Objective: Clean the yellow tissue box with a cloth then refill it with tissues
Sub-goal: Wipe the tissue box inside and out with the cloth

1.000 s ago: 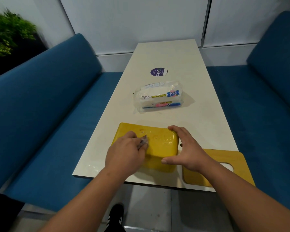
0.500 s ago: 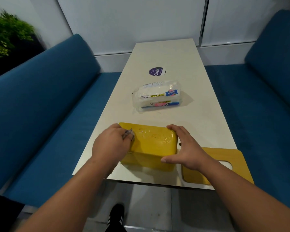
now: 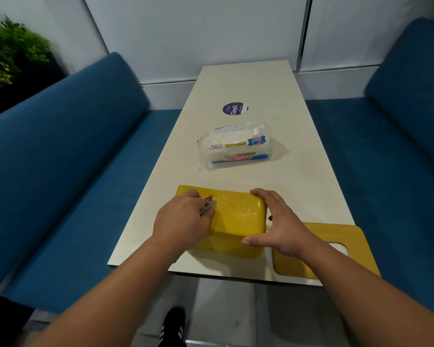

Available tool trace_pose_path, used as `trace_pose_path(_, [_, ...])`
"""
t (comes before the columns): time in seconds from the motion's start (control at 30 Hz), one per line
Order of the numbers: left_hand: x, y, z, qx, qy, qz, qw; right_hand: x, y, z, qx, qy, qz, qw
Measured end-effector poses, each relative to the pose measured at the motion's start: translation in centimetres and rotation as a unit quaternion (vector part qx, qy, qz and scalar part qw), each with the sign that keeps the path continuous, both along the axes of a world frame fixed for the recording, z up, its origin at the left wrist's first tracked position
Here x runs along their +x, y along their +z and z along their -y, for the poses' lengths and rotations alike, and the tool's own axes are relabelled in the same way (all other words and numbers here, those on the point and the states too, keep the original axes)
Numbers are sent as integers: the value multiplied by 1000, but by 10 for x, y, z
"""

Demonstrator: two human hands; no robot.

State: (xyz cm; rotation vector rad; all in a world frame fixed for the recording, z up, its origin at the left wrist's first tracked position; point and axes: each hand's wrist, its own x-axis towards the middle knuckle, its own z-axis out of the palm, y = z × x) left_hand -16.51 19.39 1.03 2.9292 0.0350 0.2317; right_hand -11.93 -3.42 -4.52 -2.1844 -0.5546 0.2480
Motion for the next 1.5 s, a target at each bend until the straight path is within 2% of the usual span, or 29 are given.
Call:
trace_pose_path(0.17, [25, 14, -23, 24, 53, -27, 998, 1, 2, 0, -1, 6, -5, 1000])
trace_pose_path(0.33, [43, 16, -8, 33, -60, -66, 995, 0, 3, 0, -9, 4, -6, 1000])
trace_pose_path(0.4, [48, 19, -18, 26, -56, -79, 995, 0, 4, 0, -8, 6, -8, 1000])
trace_pose_path(0.5, [48, 19, -20, 38, -47, -64, 996, 0, 3, 0, -6, 3, -8, 1000])
trace_pose_path(0.63, [47, 16, -8, 40, -90, -69, 993, 1, 3, -1, -5, 3, -7, 1000])
trace_pose_path(0.77, [51, 17, -14, 40, -61, -68, 995, 0, 2, 0, -3, 5, -11, 1000])
trace_pose_path(0.9, [52, 15, 5, 44, -100, -70, 992, 0, 2, 0, -12, 5, -8, 1000])
trace_pose_path(1.07, [54, 17, -6, 38, -73, -72, 994, 0, 3, 0, -10, 5, -11, 1000])
trace_pose_path(1.2, [55, 16, 14, 36, -111, -73, 990, 0, 4, 0, -17, 2, -7, 1000])
trace_pose_path(1.37, [52, 18, -6, 38, -77, -77, 993, 0, 3, 0, -12, 5, -11, 1000])
trace_pose_path(1.5, [47, 16, 12, 35, -112, -72, 990, 0, 3, 0, -16, 4, -8, 1000])
